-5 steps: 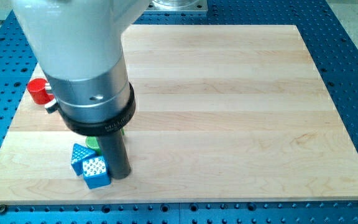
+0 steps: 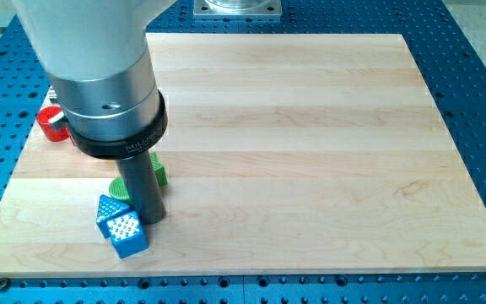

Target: Separate the green circle from the green star

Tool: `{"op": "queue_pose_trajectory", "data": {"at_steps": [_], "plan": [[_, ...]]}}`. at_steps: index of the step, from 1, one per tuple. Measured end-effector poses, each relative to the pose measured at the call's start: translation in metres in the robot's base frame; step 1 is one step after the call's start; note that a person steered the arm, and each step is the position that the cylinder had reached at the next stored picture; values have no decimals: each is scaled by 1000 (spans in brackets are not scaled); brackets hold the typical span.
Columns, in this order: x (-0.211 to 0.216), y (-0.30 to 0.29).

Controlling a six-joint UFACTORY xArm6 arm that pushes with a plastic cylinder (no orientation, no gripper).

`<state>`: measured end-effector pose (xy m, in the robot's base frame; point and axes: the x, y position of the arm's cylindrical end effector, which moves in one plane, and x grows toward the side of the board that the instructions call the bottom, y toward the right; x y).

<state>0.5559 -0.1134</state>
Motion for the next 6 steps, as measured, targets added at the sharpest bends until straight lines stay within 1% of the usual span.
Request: {"op": "queue_pose_trajectory", "data": {"at_steps": [1,3,5,6], "plan": [[-3,-12],[-5,-17],[-5,-66],[1,-65]]}}
